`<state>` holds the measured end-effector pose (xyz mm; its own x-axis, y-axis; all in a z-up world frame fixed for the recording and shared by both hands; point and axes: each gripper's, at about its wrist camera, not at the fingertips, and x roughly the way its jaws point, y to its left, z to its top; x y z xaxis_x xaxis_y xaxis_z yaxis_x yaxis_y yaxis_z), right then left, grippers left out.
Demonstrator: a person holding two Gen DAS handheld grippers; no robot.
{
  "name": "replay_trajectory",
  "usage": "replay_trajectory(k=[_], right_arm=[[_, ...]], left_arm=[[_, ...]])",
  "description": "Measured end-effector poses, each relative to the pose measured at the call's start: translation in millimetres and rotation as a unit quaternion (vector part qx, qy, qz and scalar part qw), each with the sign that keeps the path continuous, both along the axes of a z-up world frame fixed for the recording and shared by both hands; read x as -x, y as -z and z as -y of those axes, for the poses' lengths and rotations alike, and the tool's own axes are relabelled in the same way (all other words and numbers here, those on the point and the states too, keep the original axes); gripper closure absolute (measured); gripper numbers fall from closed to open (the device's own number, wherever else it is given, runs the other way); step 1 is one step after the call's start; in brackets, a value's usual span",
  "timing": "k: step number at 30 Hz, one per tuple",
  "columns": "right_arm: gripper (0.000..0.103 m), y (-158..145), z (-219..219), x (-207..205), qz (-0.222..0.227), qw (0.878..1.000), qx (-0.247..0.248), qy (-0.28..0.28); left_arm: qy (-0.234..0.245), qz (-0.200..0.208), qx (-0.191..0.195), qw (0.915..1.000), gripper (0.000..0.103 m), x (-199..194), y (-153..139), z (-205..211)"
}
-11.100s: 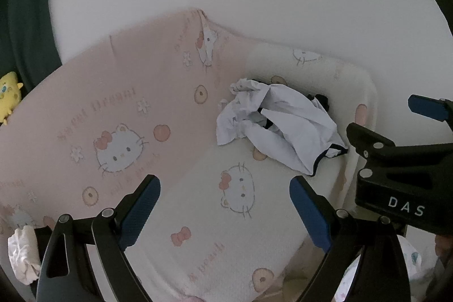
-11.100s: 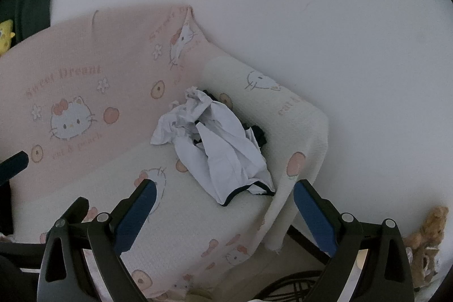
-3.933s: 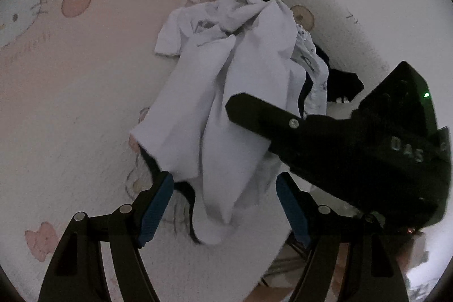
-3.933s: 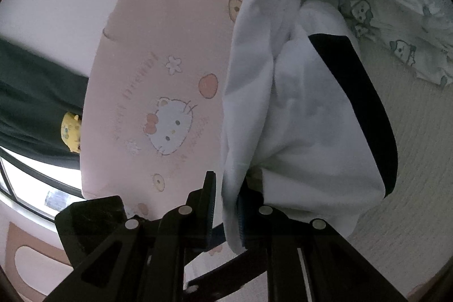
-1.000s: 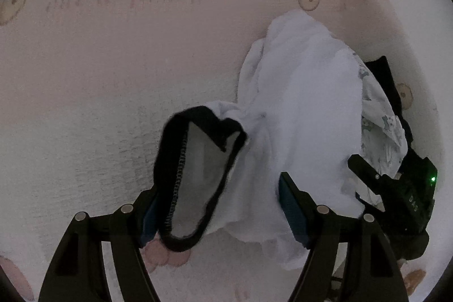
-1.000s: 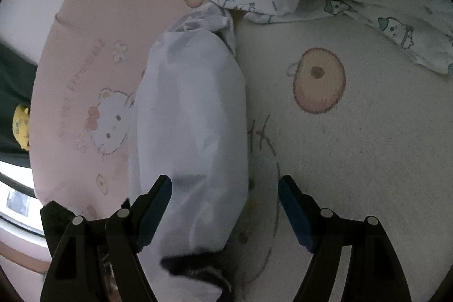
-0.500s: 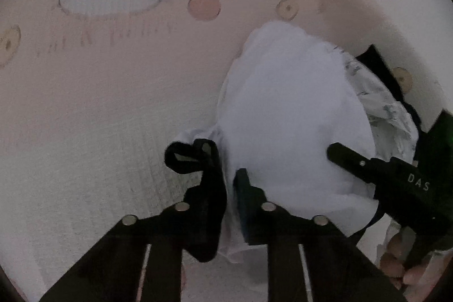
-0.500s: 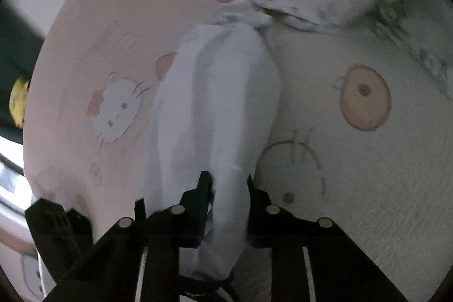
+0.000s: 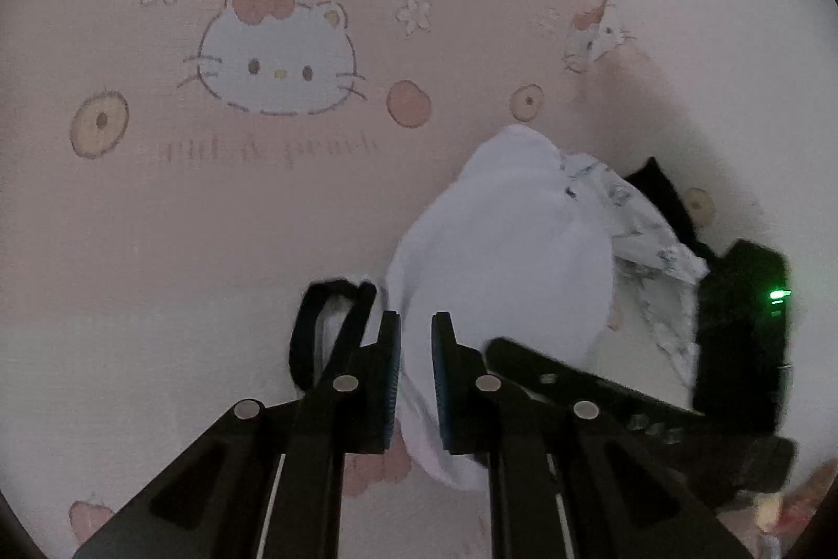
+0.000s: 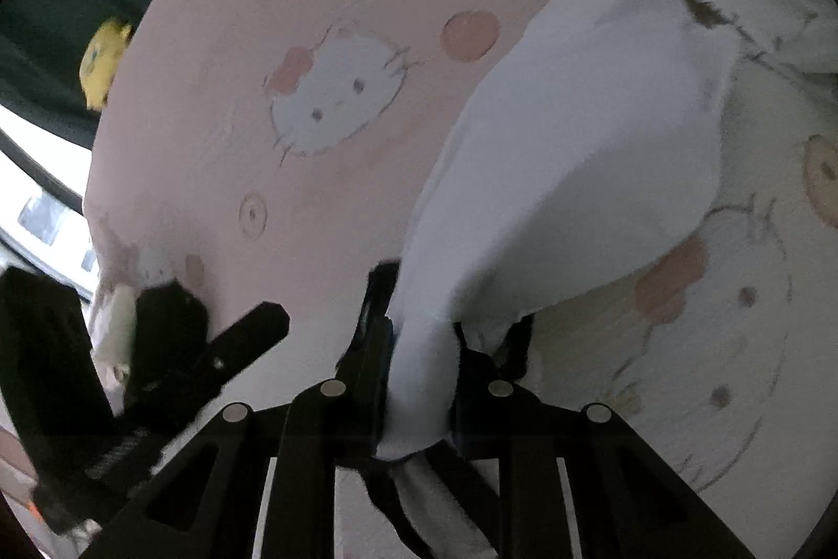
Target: Fold clothes
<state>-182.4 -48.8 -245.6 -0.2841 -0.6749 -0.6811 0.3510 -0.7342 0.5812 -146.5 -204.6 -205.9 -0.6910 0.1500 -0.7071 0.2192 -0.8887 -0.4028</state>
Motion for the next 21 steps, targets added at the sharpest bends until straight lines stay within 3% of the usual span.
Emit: replay_trajectory(k=[4,7,8,9,10,11,12,13,17,21], right_arm=[[0.085,0.1,8.8,-12.5,0.002,1.000,-0.016,-0.015],[0.083,-4.7,3.0,-9.9,0.011,1.000,-0.026,-0.007],[0.077,-6.1,-1.6,-8.7,0.016,1.000,-0.022,-0.002],[0.062,-8.4,-8.5,-6.5,0.023,1.000,-0.012,0.008],[0.054,-10.9,-15.4,-4.2,0.031,0.999,-0.001,0.017],[0.045,-12.1,-22.1,-2.4,0.038,0.999,0.010,0.027],[0.044,-13.8,-30.6,-0.8,0.046,0.998,0.023,0.035],[0.043,-15.7,-39.7,0.3,0.047,0.997,0.034,0.046],[0.035,-19.0,-71.2,7.0,0.042,0.993,0.069,0.091],[0.034,5.4,-96.2,26.3,0.077,0.980,0.095,0.157]], left_arm=[[0.022,0.027,-0.040,0.9986,0.092,-6.0,2.5,7.5],[0.036,0.064,-0.038,0.9965,0.092,-4.5,7.9,2.9],[0.037,0.072,-0.038,0.9960,0.090,-2.5,9.8,1.2],[0.038,0.079,-0.041,0.9953,0.089,-0.5,11.7,-0.4],[0.042,0.086,-0.050,0.9941,0.081,0.6,13.7,-2.0],[0.049,0.093,-0.063,0.9925,0.063,-0.4,16.0,-4.4],[0.057,0.097,-0.081,0.9904,0.049,0.6,18.6,-6.4],[0.059,0.094,-0.096,0.9892,0.025,0.9,19.8,-7.6],[0.059,0.080,-0.142,0.9848,0.022,4.4,22.5,-13.2],[0.070,0.094,-0.060,0.9912,0.022,14.8,19.4,-33.4]])
